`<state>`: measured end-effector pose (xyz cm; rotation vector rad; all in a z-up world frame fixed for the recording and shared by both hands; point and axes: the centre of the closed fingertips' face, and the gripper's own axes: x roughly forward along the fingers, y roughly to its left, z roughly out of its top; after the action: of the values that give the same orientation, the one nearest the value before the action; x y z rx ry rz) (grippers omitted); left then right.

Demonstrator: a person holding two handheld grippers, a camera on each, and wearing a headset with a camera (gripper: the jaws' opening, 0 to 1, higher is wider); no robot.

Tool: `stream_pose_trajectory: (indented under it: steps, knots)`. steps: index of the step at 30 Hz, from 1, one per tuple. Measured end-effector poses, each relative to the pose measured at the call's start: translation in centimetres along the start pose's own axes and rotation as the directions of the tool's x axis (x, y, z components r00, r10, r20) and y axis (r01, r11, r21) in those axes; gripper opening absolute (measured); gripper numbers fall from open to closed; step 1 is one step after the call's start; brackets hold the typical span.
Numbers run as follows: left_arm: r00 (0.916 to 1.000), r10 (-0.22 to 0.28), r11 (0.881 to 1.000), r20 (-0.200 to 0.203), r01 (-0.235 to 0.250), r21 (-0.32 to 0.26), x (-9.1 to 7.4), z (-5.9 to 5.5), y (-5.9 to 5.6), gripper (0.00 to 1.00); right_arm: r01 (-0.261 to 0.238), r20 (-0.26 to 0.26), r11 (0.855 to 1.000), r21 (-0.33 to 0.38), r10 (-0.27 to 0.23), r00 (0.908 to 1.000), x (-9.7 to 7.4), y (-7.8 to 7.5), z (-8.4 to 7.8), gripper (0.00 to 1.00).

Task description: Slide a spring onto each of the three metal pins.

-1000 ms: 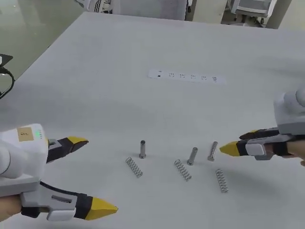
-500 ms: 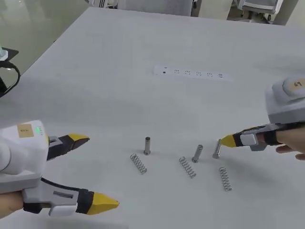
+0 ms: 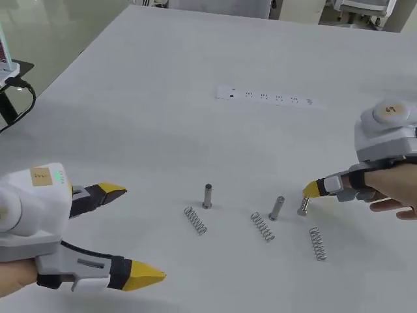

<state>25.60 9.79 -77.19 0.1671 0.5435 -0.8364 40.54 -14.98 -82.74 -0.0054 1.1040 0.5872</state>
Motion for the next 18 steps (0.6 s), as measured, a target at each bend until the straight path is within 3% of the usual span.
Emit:
stream_pose_trajectory:
  steps: [7,18]
  knots:
    - [1.0,0.008,1.0,-0.005,-0.008,-0.014,-0.2,-0.6,0.4,0.88,0.027,-0.036,0.998,0.062,-0.025,0.9991,0.9,-1.5,0.4,0.18]
    - [0.9998,0.019,1.0,-0.006,-0.019,-0.024,-0.4,-1.0,0.8,0.87,0.036,-0.082,0.997,0.068,-0.03,0.9961,1.8,-1.5,-0.2,0.14]
